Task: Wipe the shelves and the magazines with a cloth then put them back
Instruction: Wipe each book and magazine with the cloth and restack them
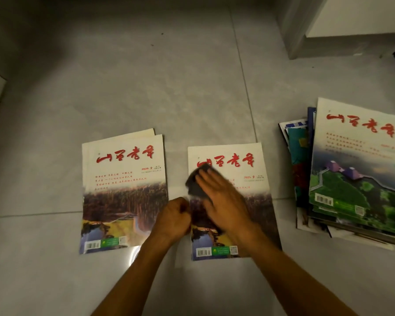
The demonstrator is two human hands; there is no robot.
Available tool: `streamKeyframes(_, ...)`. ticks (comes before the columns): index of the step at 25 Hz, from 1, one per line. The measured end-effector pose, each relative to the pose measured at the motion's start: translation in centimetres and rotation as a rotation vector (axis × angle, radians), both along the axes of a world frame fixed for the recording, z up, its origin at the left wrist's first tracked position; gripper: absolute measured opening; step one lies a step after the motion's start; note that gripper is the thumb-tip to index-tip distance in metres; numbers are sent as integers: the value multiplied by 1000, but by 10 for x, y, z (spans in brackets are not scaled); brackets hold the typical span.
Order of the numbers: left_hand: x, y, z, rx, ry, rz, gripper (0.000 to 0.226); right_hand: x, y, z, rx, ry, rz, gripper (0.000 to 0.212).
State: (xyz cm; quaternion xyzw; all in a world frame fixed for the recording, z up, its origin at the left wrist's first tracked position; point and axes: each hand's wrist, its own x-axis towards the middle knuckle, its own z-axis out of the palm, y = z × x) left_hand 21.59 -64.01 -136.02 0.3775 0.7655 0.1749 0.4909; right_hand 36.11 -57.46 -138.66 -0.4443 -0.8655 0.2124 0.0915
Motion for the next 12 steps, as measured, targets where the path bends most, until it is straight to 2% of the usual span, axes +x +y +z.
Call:
streamKeyframes(2, -4, 3, 10, -43, -129, 135, 21, 13, -78, 3, 15, -29, 146, 59)
streamKeyframes(5, -4, 6, 12, -67, -90, 75, 33, 62, -111, -6, 69, -85, 283, 57)
streamKeyframes(8, -2, 1, 7, -18, 57, -116, 9, 112, -104, -7, 84, -149, 148, 49)
streamKeyframes(10, -3, 2, 4, -14, 113, -171, 13, 100, -116, -9, 73, -151, 52, 48)
streamKeyframes(12, -1, 4, 3, -14, 114, -149, 13, 55, -136, -15, 8, -139, 109, 54)
